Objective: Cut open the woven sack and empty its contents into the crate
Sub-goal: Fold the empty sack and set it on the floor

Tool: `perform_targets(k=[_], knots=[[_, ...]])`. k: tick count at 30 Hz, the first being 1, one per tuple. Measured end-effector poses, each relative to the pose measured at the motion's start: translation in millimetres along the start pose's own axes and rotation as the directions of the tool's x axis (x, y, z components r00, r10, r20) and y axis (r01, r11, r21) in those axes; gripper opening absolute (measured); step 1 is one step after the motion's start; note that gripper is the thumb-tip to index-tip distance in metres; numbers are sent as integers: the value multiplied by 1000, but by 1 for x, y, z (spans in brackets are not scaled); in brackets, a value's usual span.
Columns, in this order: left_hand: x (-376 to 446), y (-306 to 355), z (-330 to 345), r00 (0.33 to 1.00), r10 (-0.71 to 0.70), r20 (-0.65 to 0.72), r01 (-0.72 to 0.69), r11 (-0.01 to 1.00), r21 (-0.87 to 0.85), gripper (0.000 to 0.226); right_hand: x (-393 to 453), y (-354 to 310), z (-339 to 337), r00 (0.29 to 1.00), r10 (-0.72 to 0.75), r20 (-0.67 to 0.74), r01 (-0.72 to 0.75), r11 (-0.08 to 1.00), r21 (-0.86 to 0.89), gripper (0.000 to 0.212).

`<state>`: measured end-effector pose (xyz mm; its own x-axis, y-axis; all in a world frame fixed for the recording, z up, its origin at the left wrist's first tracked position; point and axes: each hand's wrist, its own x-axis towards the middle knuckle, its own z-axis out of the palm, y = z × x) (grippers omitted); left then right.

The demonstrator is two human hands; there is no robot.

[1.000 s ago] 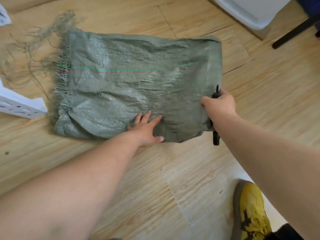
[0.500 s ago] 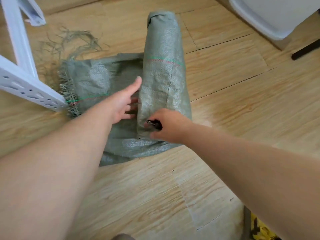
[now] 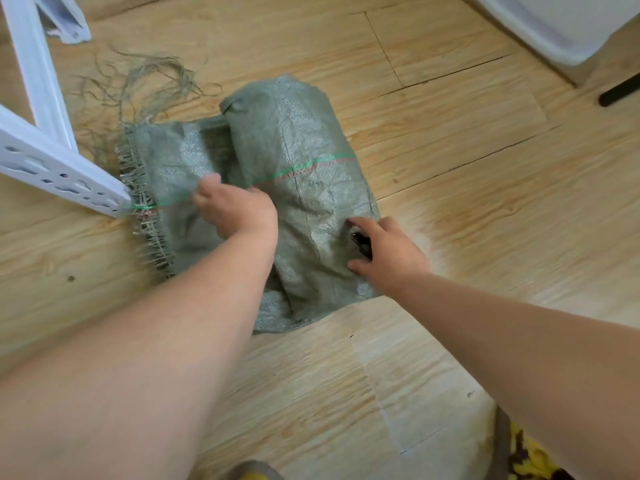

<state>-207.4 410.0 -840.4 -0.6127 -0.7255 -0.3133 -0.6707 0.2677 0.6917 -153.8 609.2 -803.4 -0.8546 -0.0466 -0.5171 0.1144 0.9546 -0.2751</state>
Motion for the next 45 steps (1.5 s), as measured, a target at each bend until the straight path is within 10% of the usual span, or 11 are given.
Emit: perform_targets(k=[2, 5, 7, 10, 15, 19, 26, 32, 35, 38, 45], knots=[[-8, 24, -5, 724, 666, -176, -660, 744, 102, 46, 1, -2, 6, 999, 15, 38, -14, 1000, -22, 78], [-9, 36, 4, 206, 840, 502, -956, 64, 287, 44, 0, -7, 16, 995, -33, 94, 47, 987, -155, 78], [8, 28, 12, 380, 541, 750, -893, 3, 451, 55, -2, -6, 18, 974, -21, 224, 70, 975, -213, 76], [32, 14, 14, 591, 95, 801, -781, 318, 538, 66, -6, 1, 25, 909, 32, 416, 60, 977, -206, 72], [8, -14, 8, 611, 629, 480, -762, 303, 572, 71, -2, 20, 16, 970, 226, -91, -216, 970, 114, 43], [-37, -27, 20, 897, 199, 394, -413, 693, 591, 64, 7, 31, 8, 907, 345, 239, -419, 783, 460, 36], [-40, 15, 45, 511, 170, 842, -472, 875, 110, 98, 6, 26, -8, 930, 329, 163, -335, 579, 744, 32], [-59, 9, 37, 749, 378, 544, -554, 808, 202, 68, -1, -7, -25, 881, 342, -328, -162, 868, 469, 30], [-50, 19, 21, 582, 85, 808, -89, 995, -41, 65, -6, -35, -23, 916, 196, -351, -34, 908, 418, 56], [-36, 20, -11, 391, -120, 912, 468, 880, -85, 76, -4, -61, -21, 968, -9, -251, 114, 907, 406, 78], [27, 30, -98, 663, -12, 749, 300, 920, -251, 68, 3, -107, -17, 930, -358, 76, 349, 930, 111, 91]])
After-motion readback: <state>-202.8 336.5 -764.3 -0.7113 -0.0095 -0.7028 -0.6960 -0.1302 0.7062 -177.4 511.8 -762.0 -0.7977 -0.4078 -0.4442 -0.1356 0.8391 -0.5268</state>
